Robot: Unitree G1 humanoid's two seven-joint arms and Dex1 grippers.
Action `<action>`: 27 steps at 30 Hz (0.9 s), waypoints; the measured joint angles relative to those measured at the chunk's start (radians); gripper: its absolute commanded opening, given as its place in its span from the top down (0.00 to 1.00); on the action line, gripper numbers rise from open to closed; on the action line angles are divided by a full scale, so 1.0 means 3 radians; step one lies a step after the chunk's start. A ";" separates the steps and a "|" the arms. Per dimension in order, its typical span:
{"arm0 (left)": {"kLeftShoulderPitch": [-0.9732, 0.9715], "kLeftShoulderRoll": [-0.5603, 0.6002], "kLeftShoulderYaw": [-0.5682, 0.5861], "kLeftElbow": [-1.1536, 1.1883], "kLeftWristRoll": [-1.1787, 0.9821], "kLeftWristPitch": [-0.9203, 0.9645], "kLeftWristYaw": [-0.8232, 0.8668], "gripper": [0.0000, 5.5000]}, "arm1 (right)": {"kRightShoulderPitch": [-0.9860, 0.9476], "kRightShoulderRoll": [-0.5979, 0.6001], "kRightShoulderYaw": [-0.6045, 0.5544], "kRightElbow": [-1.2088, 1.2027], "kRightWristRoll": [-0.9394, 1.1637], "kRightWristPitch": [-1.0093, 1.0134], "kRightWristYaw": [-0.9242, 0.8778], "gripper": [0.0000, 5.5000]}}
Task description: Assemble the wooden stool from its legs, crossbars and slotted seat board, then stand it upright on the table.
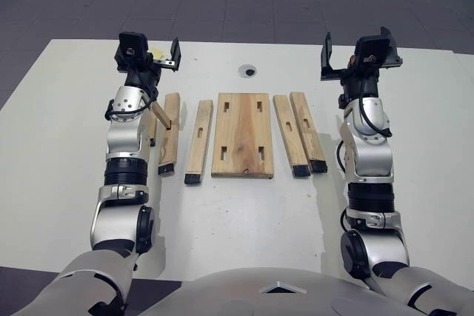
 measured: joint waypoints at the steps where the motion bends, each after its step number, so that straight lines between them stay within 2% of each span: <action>1: 0.0003 -0.0020 0.0024 -0.0015 -0.0042 0.0002 -0.0010 0.02 | 0.0000 0.0000 0.0004 0.0002 0.0000 0.0000 0.0004 0.02; 6: -0.0042 -0.0220 0.0258 -0.0275 -0.0482 0.0176 0.0040 0.02 | 0.0001 0.0000 0.0013 0.0006 0.0005 -0.0002 0.0028 0.02; 10: -0.0318 -0.0163 0.0444 -0.0919 -0.0642 0.0269 0.0259 0.02 | 0.0013 -0.0001 0.0004 0.0001 0.0019 0.0002 0.0034 0.02; 13: -0.0264 -0.0064 0.0414 -0.1352 -0.0498 0.0392 0.0394 0.02 | 0.0037 -0.0004 -0.0004 -0.0003 0.0019 0.0008 0.0035 0.02; 19: 0.0406 0.0049 0.0208 -0.2201 0.0004 0.0941 0.0617 0.02 | 0.0137 -0.0013 0.0000 -0.0040 0.0017 0.0024 0.0045 0.02; 23: 0.1067 -0.0073 -0.0002 -0.2773 -0.0019 0.1405 0.0598 0.02 | 0.0188 -0.0014 -0.0006 -0.0103 0.0016 0.0043 0.0027 0.02; 27: 0.2011 -0.0132 -0.0342 -0.3229 0.0022 0.1642 0.0505 0.02 | 0.0280 -0.0010 -0.0005 -0.0151 0.0014 0.0053 0.0013 0.02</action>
